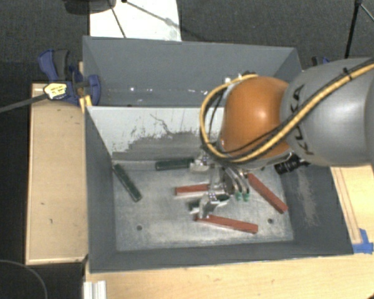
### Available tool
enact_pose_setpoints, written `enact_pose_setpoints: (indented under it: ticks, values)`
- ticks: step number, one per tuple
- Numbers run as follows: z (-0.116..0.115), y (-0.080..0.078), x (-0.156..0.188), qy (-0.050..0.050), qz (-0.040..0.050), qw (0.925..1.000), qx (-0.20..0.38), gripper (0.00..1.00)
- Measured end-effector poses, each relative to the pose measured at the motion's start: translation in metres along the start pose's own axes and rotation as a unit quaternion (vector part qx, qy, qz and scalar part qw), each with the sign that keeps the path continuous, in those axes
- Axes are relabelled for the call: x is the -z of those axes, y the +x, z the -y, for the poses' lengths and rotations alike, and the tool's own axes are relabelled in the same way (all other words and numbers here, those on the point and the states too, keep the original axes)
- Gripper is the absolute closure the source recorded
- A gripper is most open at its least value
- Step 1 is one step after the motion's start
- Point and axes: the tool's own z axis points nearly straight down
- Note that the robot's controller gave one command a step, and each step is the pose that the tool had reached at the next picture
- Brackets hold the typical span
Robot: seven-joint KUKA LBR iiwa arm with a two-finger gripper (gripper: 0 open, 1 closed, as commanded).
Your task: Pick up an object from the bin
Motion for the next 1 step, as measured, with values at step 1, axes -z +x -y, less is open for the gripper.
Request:
enact_pose_setpoints:
  ticks: [1]
  values:
    - [0.0,0.0,0.0,0.0,0.0,1.0,0.0,0.0]
